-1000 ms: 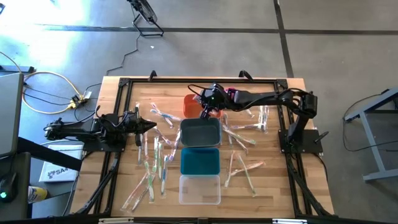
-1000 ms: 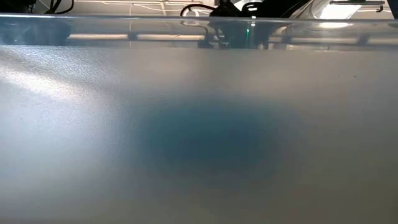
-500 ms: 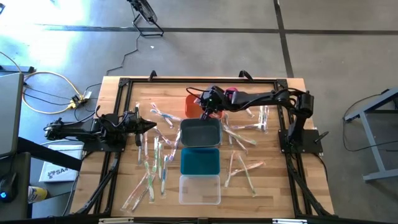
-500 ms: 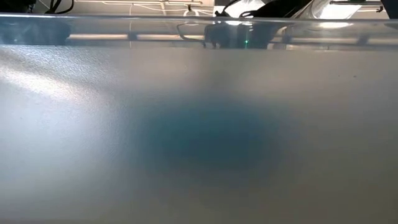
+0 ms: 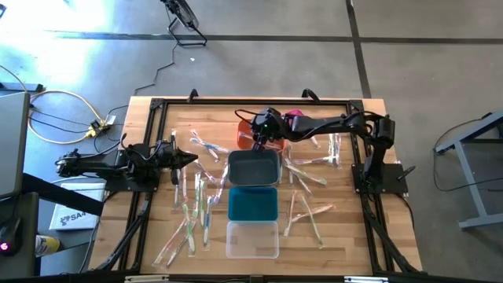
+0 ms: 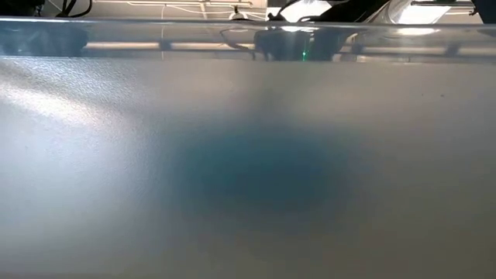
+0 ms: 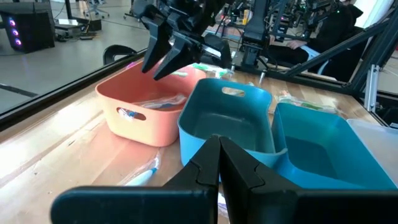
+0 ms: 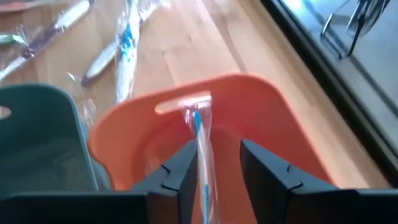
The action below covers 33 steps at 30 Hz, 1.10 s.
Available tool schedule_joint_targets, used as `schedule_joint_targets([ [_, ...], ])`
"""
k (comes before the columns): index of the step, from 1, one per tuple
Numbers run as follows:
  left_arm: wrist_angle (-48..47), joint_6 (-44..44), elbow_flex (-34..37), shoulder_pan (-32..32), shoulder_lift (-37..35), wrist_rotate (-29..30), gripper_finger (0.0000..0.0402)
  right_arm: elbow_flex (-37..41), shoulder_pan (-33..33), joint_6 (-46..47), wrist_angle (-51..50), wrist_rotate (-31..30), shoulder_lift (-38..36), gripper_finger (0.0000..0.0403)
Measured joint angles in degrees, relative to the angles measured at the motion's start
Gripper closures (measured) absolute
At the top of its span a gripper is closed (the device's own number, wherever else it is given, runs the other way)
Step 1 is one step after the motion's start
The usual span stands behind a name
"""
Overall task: Pick & Place Toothbrushes
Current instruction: Adjust the orange bin
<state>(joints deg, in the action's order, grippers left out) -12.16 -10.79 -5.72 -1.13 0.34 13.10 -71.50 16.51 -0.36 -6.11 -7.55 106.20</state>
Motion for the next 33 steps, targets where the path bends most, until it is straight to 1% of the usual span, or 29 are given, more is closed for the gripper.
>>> schedule_joint_targets([
  [3, 0.00, 0.00, 0.00, 0.00, 0.01, 0.00, 0.0396, 0.00, 0.00, -1.24, 2.75, 0.03, -0.67, 0.0282],
  [7, -0.02, 0.00, 0.00, 0.00, 0.02, -0.01, 0.0396, -0.02, 0.00, -1.55, 2.94, 0.09, -3.46, 0.0292],
  [12, -0.02, -0.01, 0.01, -0.01, 0.01, -0.04, 0.0396, -0.01, 0.00, -1.47, -1.02, 0.08, -8.97, 0.0316],
  [16, -0.02, 0.00, 0.00, 0.00, 0.02, -0.09, 0.0396, -0.02, 0.00, -1.42, -7.09, -0.24, -14.06, 0.0342],
  [22, 0.00, -0.01, 0.00, -0.01, 0.00, -0.13, 0.0396, -0.02, -0.01, -0.44, -21.00, -1.85, -21.07, 0.0392],
  [25, 0.34, 0.00, 0.05, -0.01, 0.00, -0.15, 0.0396, -0.02, -0.02, 2.51, -27.79, -3.17, -23.77, 0.0397],
  [30, 1.96, 0.00, 0.24, 0.00, 0.02, -0.13, 0.0396, -0.02, 0.04, 5.25, -36.48, -4.16, -25.56, 0.0400],
  [33, 1.97, 0.00, 0.24, 0.00, 0.00, -0.13, 0.0396, 0.23, 0.04, 6.45, -38.12, -4.28, -25.56, 0.0400],
])
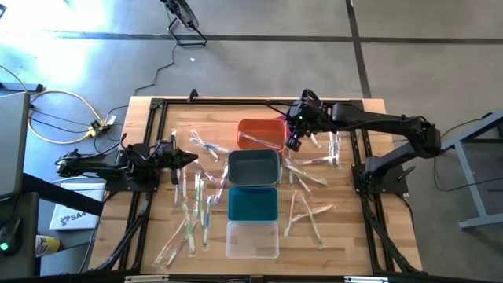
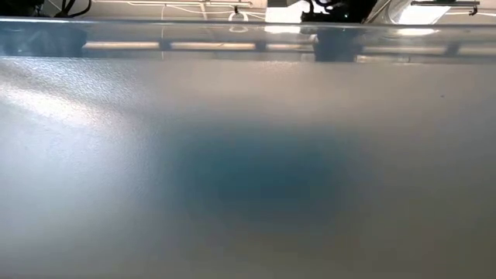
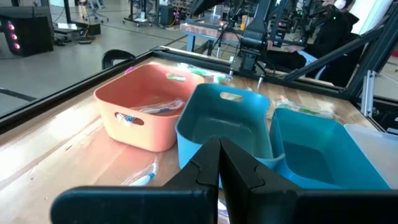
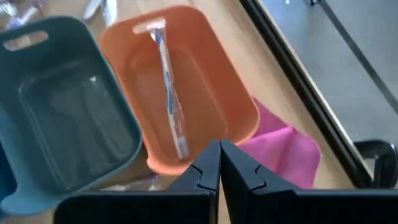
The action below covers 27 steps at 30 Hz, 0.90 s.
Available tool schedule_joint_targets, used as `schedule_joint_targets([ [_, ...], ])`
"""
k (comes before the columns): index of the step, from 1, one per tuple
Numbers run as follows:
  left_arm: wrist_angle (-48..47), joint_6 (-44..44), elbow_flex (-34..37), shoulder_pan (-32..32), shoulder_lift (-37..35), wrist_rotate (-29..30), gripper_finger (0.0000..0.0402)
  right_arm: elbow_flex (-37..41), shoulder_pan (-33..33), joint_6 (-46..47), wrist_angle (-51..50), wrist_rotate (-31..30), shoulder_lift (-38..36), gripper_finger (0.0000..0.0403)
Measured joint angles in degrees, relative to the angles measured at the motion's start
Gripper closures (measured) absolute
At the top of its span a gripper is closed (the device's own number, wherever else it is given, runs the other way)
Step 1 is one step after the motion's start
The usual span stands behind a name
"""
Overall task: Pick & Place Toothbrushes
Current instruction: Adjust the orange bin
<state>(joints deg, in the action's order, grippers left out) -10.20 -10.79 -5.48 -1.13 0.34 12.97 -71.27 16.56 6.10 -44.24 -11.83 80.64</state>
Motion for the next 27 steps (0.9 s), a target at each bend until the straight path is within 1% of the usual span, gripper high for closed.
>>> schedule_joint_targets([
  [6, -0.26, -0.02, -0.04, 0.00, 0.01, 0.01, 0.0396, 5.61, 0.00, 1.22, 1.24, 0.15, -0.02, 0.0400],
  [10, -0.28, -0.50, -0.07, 0.00, 0.02, 0.02, 0.0396, 11.65, 0.28, 1.67, 6.67, 0.12, -0.02, 0.0400],
  [17, -0.46, -5.49, -0.13, 0.00, 0.03, 0.09, 0.0396, 20.04, 2.94, 1.94, 18.97, 0.08, 0.00, 0.0400],
  [27, -0.46, -6.23, -0.15, 0.00, 1.79, 0.26, 0.0396, 25.43, 8.48, 4.83, 30.23, 0.03, 0.00, 0.0400],
])
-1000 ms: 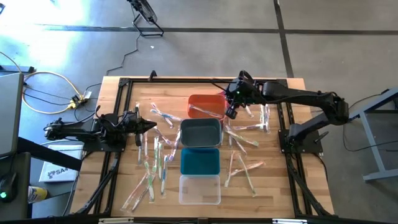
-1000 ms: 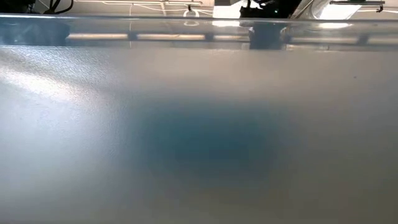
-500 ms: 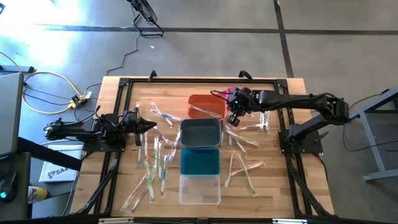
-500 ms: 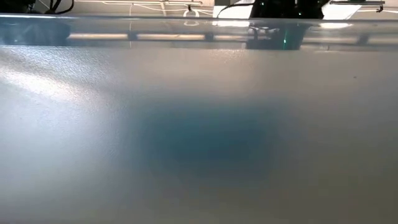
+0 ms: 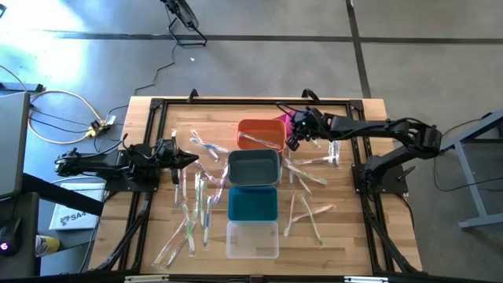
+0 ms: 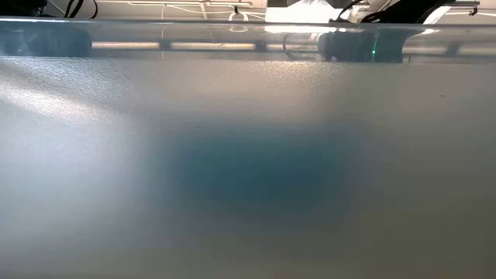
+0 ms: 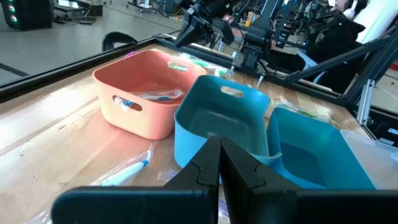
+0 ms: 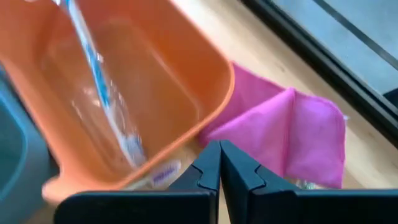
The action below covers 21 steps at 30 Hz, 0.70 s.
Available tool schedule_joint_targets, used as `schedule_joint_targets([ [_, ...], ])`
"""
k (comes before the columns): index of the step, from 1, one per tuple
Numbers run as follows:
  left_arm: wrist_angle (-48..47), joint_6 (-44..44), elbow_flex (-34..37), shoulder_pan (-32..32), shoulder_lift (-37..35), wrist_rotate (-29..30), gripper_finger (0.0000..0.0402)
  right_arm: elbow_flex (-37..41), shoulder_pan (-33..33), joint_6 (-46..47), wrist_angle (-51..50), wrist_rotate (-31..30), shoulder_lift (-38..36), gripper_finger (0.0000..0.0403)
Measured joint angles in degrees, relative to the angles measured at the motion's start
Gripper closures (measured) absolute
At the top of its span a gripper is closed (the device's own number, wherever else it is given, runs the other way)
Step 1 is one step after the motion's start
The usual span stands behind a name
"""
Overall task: Pick & Place Toothbrushes
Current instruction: Adjust the orange bin
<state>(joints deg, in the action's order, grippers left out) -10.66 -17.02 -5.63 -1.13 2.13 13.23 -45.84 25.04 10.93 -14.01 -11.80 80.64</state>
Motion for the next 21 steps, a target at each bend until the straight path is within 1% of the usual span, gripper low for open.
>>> schedule_joint_targets([
  [4, 0.02, -0.04, 0.00, 0.00, 0.93, 0.00, 0.0396, 0.08, 1.06, 0.06, 2.42, 0.47, 1.00, 0.0401],
  [7, 0.02, -1.62, -0.02, 0.00, 2.19, 0.10, 0.0396, 0.08, 0.99, 0.08, 3.41, 1.22, 1.32, 0.0401],
  [13, 0.14, -4.24, -0.02, 0.00, 6.34, 2.61, 0.0396, 0.08, 1.20, 1.51, 2.78, -2.27, 1.33, 0.0401],
  [16, 0.50, -5.75, -0.02, 0.00, 8.62, 3.59, 0.0396, 0.08, 1.76, 2.26, 2.19, -2.56, 1.33, 0.0401],
  [21, 0.65, -10.80, -0.02, 0.00, 13.07, 6.04, 0.0396, 0.08, 1.73, 3.01, 2.22, -2.79, 1.33, 0.0401],
])
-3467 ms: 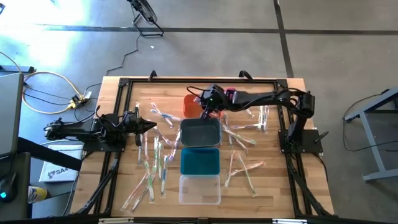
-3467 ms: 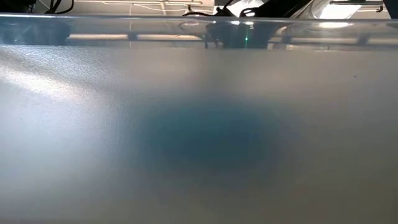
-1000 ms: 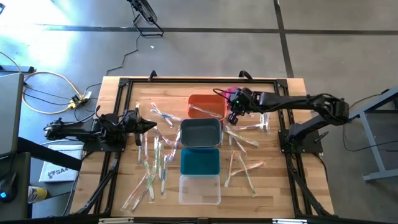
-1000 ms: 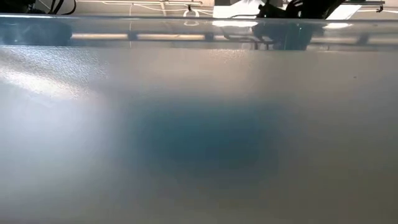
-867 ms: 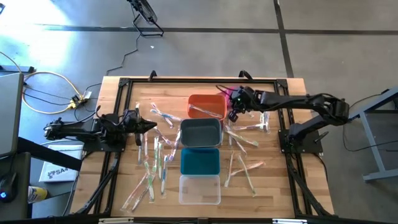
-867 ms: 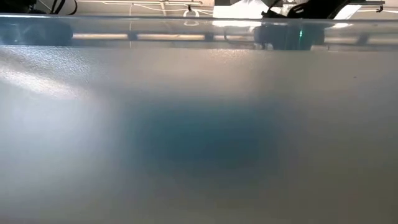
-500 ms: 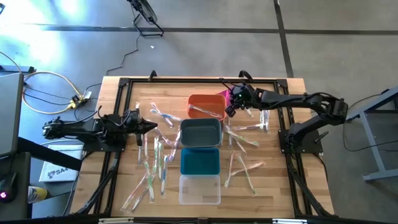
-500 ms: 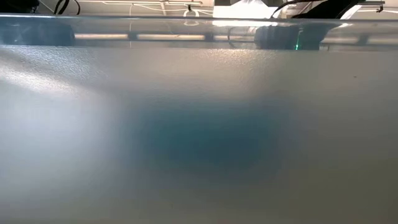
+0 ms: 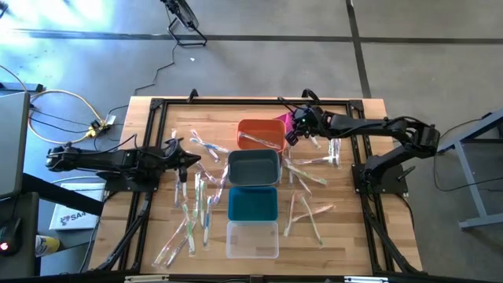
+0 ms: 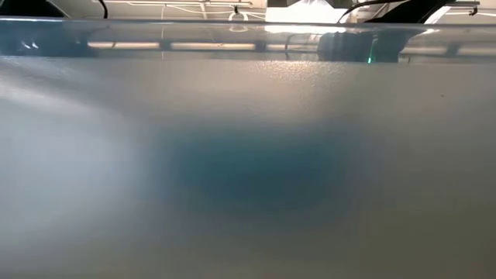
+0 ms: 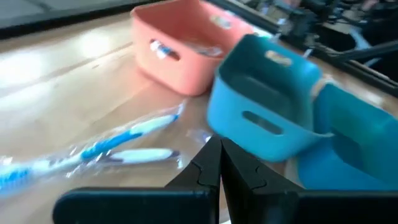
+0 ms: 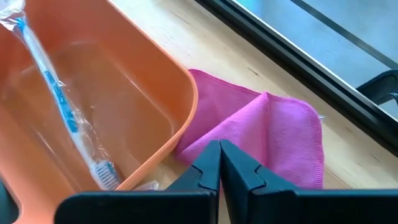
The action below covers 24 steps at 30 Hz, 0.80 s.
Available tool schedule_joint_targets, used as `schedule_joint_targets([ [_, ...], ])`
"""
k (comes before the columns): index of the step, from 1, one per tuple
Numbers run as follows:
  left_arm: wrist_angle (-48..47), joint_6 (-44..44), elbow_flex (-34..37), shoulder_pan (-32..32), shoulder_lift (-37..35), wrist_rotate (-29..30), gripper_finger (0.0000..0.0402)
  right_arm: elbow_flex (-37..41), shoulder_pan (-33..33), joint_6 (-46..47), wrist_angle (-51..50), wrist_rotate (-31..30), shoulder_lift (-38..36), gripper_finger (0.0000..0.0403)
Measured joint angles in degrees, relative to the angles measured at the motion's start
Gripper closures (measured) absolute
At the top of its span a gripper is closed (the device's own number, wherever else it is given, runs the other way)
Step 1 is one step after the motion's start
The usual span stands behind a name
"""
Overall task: Pick & Place Toothbrushes
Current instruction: Adjust the orange bin
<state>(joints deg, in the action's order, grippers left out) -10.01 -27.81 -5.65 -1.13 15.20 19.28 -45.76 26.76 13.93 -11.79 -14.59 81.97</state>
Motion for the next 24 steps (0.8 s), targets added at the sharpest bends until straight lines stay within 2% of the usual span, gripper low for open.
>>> schedule_joint_targets([
  [5, 2.21, -2.92, 0.02, 0.00, 5.17, 1.83, 0.0396, 0.00, -0.02, 0.02, 0.00, 0.00, 0.00, 0.0401],
  [24, 29.05, -2.45, 0.00, 0.00, 32.39, 0.32, 0.0396, 0.00, -0.02, 0.04, 0.04, 0.08, 0.02, 0.0401],
])
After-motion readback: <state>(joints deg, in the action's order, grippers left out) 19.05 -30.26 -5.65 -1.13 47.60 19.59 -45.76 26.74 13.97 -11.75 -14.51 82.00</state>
